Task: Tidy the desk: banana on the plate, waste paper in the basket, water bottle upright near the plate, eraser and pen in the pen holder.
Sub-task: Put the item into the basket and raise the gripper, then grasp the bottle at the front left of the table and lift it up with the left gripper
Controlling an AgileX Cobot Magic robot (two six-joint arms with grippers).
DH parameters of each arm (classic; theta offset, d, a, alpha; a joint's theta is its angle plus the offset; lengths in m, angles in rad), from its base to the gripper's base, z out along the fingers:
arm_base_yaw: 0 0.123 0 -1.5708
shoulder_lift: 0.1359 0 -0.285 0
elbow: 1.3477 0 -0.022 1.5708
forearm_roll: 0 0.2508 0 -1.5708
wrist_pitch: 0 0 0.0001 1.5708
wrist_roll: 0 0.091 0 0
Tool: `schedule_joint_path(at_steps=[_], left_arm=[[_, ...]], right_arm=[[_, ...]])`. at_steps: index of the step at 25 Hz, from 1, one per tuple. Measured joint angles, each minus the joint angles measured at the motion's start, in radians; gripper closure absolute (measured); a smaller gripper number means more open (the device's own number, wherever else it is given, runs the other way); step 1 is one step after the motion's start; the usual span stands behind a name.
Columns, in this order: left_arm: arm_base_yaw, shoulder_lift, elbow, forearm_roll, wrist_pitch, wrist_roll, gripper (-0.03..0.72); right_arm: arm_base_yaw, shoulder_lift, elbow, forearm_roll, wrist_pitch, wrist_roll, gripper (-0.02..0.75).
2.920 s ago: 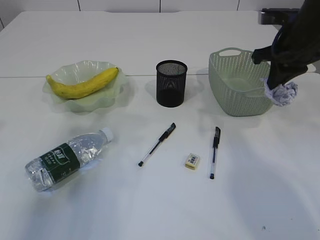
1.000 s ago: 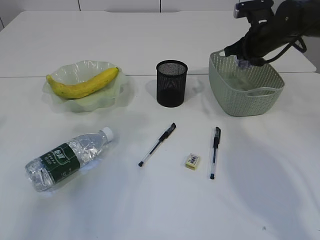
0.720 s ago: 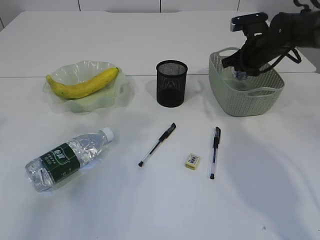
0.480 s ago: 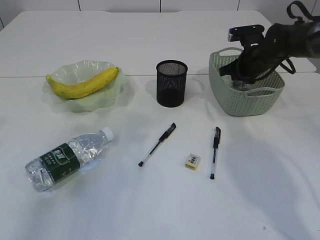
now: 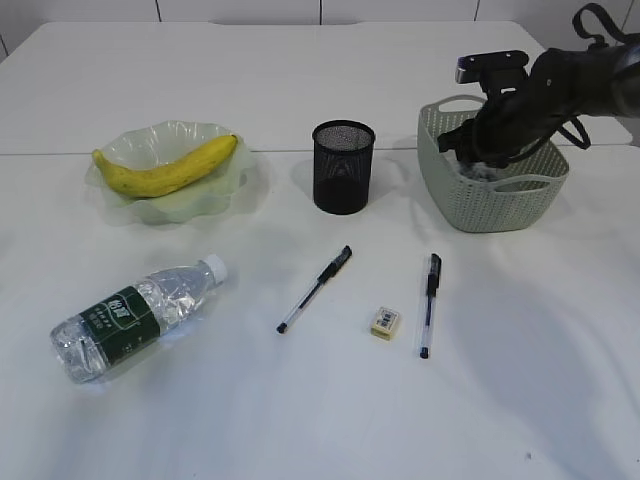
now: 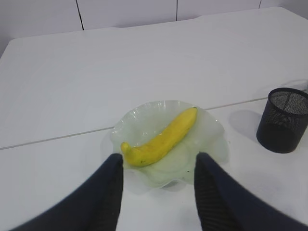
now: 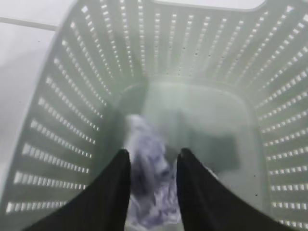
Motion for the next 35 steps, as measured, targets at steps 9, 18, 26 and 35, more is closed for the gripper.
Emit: schedule_joint_path(at_steps=[9, 18, 26, 35], left_arm=[[0.000, 0.000, 0.000, 0.000, 0.000, 0.000, 0.348], [0.000, 0.000, 0.000, 0.000, 0.000, 0.000, 0.348], [0.000, 0.000, 0.000, 0.000, 0.000, 0.000, 0.348], [0.000, 0.000, 0.000, 0.000, 0.000, 0.000, 0.347]], right_arm=[[0.000, 0.000, 0.000, 0.000, 0.004, 0.005, 0.421], [-0.018, -0.056, -0.030, 0.000, 0.044, 0.006, 0.418], [-0.031, -0.140, -0.036, -0.002, 0.151, 0.006, 0.417], [-0.031, -0.244, -0.036, 0.000, 0.255, 0.006, 0.418]])
